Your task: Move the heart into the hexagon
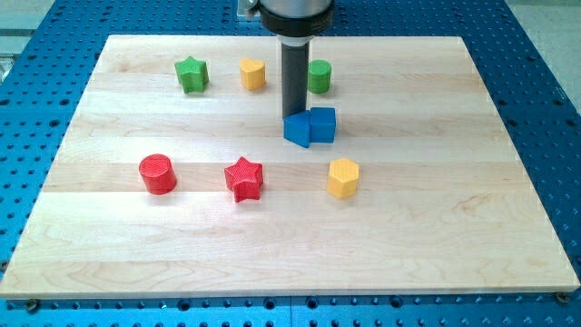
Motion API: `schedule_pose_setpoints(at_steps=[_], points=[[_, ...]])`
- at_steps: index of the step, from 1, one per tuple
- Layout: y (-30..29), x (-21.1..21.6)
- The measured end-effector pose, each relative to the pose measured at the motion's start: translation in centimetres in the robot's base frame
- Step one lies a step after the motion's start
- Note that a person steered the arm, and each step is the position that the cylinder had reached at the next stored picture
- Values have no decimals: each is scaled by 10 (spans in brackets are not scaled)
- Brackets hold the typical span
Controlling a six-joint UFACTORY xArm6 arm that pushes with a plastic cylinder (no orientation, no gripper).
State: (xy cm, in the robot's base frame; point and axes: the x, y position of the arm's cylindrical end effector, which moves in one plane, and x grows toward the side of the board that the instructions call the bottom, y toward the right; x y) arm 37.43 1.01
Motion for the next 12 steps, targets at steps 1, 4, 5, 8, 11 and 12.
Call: schedule_pose_setpoints(at_steps=[1,4,5,8,11,12], points=[[-54,-32],[-19,-125],[-7,-162],[-77,-84],[-81,-101],[-53,-109]])
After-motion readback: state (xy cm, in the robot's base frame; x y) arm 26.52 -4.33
